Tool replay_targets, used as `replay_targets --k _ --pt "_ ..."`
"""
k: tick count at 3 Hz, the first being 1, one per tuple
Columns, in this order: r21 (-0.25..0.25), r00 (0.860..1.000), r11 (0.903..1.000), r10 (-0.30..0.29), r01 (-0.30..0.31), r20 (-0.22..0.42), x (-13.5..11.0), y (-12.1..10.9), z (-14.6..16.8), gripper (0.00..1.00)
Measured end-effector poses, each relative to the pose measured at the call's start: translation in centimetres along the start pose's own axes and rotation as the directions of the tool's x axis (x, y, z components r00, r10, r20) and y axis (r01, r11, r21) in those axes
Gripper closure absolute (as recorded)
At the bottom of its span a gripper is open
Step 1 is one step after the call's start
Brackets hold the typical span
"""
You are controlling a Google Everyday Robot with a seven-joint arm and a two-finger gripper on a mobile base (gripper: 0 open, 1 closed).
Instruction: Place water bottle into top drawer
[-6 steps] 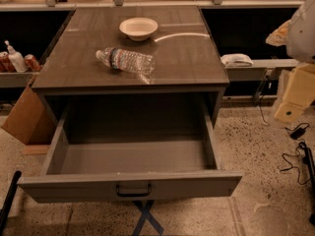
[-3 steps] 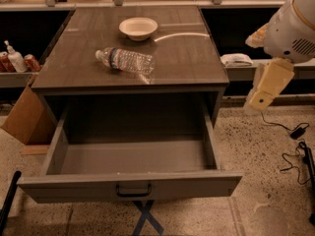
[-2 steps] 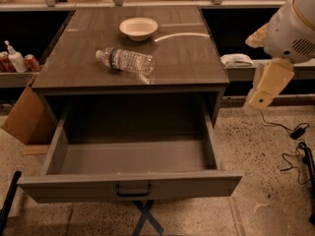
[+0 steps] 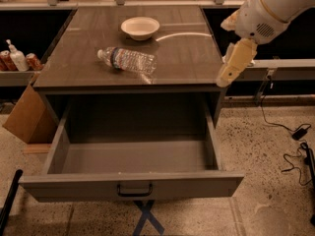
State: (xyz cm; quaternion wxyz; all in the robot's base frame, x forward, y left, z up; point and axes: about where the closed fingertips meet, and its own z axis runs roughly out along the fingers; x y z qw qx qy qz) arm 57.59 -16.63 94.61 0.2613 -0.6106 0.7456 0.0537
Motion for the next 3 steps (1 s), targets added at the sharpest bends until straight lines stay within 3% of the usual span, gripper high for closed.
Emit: replay_targets --k 1,2,3 --pt "-0.016 0.997 0.9998 -0.010 0.011 0.072 -2.7 -3.2 3.9 0.00" --pt "-0.043 0.994 0.9991 0.001 0.004 0.112 -5.0 -5.0 7.8 0.00" --pt "-0.084 0.991 0.9957 0.051 -0.040 0.124 -11.6 -5.0 13.8 0.00"
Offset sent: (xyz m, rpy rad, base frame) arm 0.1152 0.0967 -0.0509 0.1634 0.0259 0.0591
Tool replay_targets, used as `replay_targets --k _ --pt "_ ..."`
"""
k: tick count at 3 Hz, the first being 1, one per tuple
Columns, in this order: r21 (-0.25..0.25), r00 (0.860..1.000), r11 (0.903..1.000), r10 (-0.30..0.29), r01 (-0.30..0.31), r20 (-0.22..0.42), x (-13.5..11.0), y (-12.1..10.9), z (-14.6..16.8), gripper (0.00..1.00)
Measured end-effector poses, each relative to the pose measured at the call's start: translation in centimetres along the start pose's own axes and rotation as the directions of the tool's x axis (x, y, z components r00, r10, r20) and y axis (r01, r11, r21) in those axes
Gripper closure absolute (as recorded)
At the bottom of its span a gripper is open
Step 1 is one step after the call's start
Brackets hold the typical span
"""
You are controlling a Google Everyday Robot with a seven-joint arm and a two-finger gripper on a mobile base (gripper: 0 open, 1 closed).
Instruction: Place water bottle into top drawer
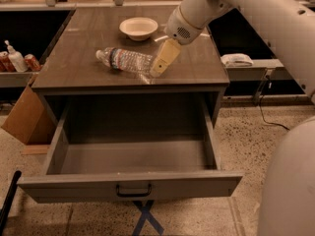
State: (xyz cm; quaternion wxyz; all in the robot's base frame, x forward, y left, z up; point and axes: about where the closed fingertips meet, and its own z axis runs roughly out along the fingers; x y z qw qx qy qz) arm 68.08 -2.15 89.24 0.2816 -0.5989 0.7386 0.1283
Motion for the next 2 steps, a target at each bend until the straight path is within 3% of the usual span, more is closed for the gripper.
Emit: replay_targets --k 2 --pt "0.006 1.000 1.0000 0.004 -0.004 -0.020 -2.5 -1.8 3.2 0.00"
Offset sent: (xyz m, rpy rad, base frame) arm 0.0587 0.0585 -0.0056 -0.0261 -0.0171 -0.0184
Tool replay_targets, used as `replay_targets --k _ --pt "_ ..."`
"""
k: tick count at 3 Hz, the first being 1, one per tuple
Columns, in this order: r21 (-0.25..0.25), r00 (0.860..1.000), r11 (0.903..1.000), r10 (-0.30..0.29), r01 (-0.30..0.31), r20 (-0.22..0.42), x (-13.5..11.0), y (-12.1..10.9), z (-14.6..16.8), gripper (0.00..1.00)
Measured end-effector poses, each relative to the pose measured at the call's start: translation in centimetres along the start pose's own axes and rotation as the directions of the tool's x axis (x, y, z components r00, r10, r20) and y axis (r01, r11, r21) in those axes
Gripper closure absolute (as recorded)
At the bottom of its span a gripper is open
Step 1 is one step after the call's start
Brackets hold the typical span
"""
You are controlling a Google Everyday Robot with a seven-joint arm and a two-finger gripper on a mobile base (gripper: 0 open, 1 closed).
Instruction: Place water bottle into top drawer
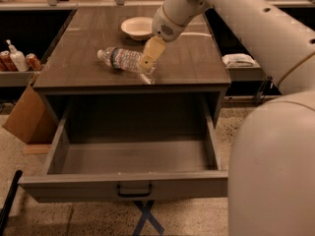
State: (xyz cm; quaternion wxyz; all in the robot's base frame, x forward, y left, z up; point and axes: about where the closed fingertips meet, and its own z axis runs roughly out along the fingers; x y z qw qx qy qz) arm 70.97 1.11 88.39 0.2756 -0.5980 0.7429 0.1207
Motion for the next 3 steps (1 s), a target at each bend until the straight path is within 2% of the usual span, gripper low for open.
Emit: replay_targets --k 1,2,3 --pt "0.002 1.000 0.9999 0.011 -0.011 0.000 -1.6 -1.0 2.4 0.00" --pt "0.005 0.999 0.9994 0.034 -0.034 -0.017 -2.2 -1.8 4.6 0.01" --pt "0.010 0.999 0.9990 0.044 -0.044 -0.022 -2.5 -2.0 5.3 0.01"
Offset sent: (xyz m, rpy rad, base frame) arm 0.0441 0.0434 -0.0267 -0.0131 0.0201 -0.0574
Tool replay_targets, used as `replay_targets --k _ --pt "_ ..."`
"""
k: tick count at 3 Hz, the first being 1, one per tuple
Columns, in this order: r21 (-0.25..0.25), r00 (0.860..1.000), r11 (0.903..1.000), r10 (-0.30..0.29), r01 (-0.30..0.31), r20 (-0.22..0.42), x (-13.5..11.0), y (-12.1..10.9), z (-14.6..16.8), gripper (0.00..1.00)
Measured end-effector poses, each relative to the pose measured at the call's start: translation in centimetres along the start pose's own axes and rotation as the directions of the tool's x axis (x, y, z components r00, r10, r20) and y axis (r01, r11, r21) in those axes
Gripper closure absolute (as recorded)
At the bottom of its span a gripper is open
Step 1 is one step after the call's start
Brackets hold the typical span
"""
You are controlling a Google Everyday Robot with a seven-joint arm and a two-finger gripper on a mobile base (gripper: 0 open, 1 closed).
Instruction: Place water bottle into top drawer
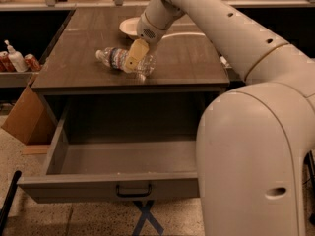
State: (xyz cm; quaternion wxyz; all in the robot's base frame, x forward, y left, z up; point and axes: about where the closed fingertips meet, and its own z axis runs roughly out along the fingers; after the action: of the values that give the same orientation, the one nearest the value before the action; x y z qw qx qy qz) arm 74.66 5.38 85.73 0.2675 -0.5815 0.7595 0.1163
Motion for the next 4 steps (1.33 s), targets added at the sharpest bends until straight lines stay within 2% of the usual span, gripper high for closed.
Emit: replay_targets --k 2,3,4 --pt "-0.020 1.000 0.9997 0.012 -0.012 -0.001 -0.3 0.3 1.5 0.44" --pt "-0.035 1.000 0.9994 -0.004 0.005 0.031 -1.2 1.1 1.6 0.66" --pt "-0.018 0.993 0.9983 -0.053 0.055 0.108 -2.6 2.5 -0.7 0.90"
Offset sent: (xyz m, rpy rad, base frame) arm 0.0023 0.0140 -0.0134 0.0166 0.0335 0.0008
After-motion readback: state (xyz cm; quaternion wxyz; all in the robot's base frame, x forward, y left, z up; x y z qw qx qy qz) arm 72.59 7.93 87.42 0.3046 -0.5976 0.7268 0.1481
